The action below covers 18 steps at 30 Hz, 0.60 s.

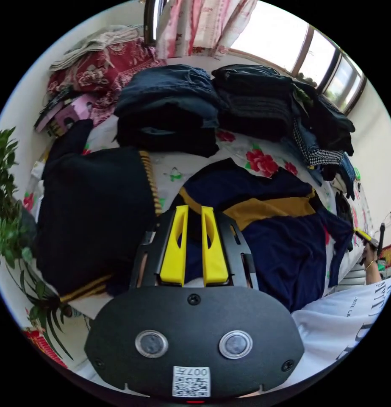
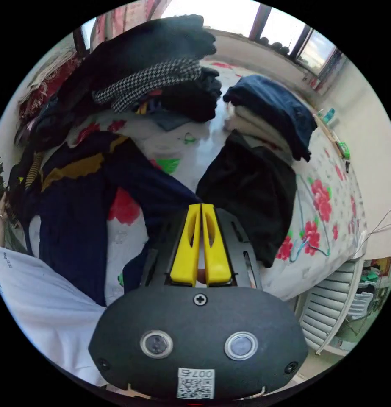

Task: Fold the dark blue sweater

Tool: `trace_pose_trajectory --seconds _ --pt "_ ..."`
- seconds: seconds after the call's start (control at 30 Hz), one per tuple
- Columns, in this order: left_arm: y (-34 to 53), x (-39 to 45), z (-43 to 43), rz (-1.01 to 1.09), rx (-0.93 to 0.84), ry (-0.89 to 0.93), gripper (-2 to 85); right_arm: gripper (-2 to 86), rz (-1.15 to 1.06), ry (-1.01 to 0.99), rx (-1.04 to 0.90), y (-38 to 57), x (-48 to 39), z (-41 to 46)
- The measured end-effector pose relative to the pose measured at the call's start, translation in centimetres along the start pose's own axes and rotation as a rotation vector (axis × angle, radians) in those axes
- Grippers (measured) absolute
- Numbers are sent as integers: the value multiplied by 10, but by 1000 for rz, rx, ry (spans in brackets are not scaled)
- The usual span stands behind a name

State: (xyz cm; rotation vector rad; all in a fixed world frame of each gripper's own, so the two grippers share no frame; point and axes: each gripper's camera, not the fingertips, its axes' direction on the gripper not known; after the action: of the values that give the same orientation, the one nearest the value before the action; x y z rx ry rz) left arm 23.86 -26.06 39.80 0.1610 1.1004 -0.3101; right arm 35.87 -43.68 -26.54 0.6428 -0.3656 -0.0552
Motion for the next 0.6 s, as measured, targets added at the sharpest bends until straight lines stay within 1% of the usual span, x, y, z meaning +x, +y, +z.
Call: trace_pose_trajectory --seconds 0.03,0.1,0.17,0.2,0.23,0.27,0.37,0.43,0.47,0.5,0.53,0.57,0.6 --pt "-10 2 9 15 5 20 52 2 25 95 64 -8 15 -23" --pt "-24 5 21 37 17 49 52 4 30 227 87 -21 32 -44" --pt "-37 7 38 55 -6 73 55 11 61 391 2 -35 46 -39" --pt "-44 8 50 64 -33 89 58 16 68 478 -97 -43 55 -26" --pt "-50 9 63 73 -60 107 62 21 70 488 -195 -50 61 -13" --pt "-53 10 69 78 -76 114 64 23 76 475 -210 -53 61 -9" --pt "-61 19 91 131 -131 113 71 31 68 280 -15 -67 28 -16" --pt "-63 28 103 178 -149 91 74 37 -27 26 137 -83 -18 -9" --pt "-62 31 106 190 -153 87 75 39 -58 -41 150 -88 -30 -3" --pt "-61 35 114 209 -174 75 73 41 -120 -152 145 -99 -56 14" --pt "-59 40 124 225 -219 62 68 41 -188 -222 105 -112 -82 35" --pt "-57 41 128 229 -232 49 63 41 -221 -243 78 -118 -96 47" --pt "-52 45 125 248 -178 28 52 39 -272 -278 31 -128 -120 70"
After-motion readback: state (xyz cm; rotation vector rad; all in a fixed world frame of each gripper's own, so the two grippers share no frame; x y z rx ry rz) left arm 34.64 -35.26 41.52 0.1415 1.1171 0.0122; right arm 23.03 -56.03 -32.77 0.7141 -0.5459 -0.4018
